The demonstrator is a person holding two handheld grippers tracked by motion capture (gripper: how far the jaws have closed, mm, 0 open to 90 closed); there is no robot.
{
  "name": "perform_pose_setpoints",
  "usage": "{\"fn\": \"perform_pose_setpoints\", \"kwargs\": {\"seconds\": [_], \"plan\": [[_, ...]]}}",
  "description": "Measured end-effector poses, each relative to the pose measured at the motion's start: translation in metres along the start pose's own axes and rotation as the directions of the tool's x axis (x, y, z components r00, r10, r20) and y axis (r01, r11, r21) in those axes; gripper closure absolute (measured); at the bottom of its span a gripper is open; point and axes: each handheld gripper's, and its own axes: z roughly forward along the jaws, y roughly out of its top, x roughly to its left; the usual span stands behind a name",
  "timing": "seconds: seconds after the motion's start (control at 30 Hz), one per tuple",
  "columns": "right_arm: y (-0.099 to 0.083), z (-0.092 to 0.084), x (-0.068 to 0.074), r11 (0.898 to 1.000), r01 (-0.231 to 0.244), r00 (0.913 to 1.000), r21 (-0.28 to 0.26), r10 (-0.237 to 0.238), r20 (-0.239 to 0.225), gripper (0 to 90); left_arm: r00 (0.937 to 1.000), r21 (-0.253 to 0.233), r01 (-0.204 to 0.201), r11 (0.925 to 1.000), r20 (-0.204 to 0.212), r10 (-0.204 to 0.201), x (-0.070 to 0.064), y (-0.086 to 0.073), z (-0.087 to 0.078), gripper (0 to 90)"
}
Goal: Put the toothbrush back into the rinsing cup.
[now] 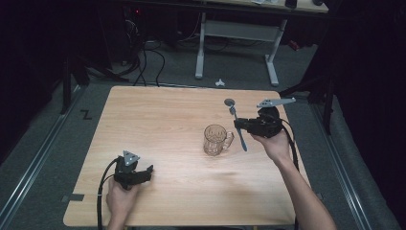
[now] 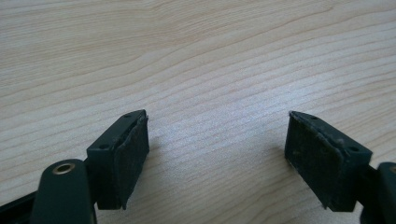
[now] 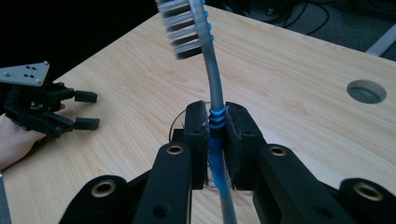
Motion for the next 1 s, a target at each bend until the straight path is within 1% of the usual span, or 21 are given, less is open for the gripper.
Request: {"fn": "perform_pose_setpoints", "kwargs": {"seconds": [0.23, 0.6, 1.0], "plan": [[0.006, 0.002, 0.004, 1.000, 0.006, 1.0000, -0.013, -0.006, -0.004, 80.2, 1.0000, 0.000, 0.000, 1.0000, 0.000, 0.000, 0.000, 0.000, 0.000, 22.4], [0.013, 0.007, 0.005, 0.999, -0.006, 1.0000, -0.034, 0.005, -0.008, 80.2, 1.0000, 0.000, 0.000, 1.0000, 0.000, 0.000, 0.000, 0.000, 0.000, 22.3], [0.018, 0.013, 0.005, 0.998, -0.003, 1.0000, -0.059, 0.003, -0.003, 80.2, 1.0000, 0.000, 0.001, 1.0000, 0.000, -0.001, 0.000, 0.000, 0.000, 22.3]]}}
